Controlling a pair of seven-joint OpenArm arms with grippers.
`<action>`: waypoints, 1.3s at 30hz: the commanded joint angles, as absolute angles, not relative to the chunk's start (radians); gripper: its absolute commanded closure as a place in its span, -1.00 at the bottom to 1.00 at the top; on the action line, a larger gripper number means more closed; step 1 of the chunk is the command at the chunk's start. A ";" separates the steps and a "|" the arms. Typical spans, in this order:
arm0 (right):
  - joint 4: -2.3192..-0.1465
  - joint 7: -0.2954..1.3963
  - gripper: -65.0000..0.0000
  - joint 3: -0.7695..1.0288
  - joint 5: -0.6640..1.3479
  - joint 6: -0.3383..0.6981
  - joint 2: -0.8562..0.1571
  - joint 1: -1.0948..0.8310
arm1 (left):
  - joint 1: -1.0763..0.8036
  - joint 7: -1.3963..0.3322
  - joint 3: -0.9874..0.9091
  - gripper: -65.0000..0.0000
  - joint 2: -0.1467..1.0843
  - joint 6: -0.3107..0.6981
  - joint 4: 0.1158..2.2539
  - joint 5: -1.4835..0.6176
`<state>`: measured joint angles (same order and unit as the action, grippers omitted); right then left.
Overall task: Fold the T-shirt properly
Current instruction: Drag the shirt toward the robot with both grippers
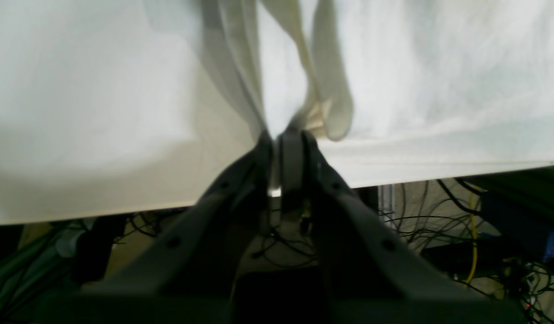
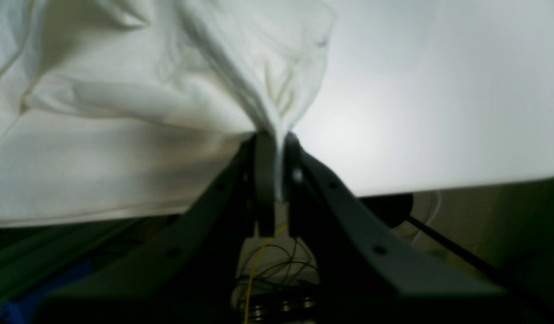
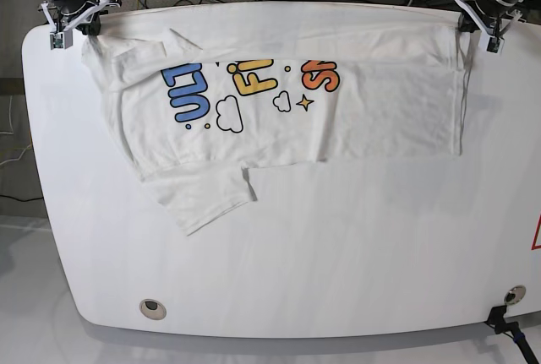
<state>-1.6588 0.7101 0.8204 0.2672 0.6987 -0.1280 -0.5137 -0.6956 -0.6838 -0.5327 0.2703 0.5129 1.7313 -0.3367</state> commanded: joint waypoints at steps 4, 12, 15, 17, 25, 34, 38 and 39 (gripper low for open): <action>-1.647 0.791 1.00 0.794 0.209 0.698 -0.074 -0.519 | -0.682 -0.742 -0.504 1.00 0.228 0.501 1.722 -0.291; -1.646 0.791 1.00 0.794 0.206 0.698 -0.044 -0.493 | -0.621 -0.817 -0.507 1.00 0.177 0.501 1.722 -0.288; -1.647 0.791 1.00 0.800 0.205 0.698 -0.062 -0.495 | -0.621 -0.817 -0.513 1.00 0.182 0.501 1.722 -0.288; -1.647 0.791 1.00 0.802 0.206 0.698 -0.062 -0.498 | -0.622 -0.817 -0.533 1.00 0.179 0.501 1.722 -0.288; -1.647 0.791 1.00 0.825 0.206 0.698 -0.064 -0.495 | -0.642 -0.817 -0.549 1.00 0.177 0.501 1.722 -0.291; -1.647 0.791 0.08 0.822 0.206 0.698 -0.065 -0.495 | -0.641 -0.817 -0.549 0.36 0.179 0.496 1.724 -0.288; -1.659 0.791 -0.36 0.825 0.213 0.698 -0.084 -0.495 | -0.639 -0.817 -0.578 0.36 0.179 0.495 1.724 -0.288; -1.675 0.791 -0.36 0.826 0.213 0.698 -0.084 -0.495 | -0.639 -0.817 -0.608 0.36 0.177 0.495 1.724 -0.288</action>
<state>-1.6665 0.6876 0.8215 0.2932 0.7273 -0.0769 -0.4786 -0.6174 -0.7231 -0.5701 0.1734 0.5175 1.7378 -0.3565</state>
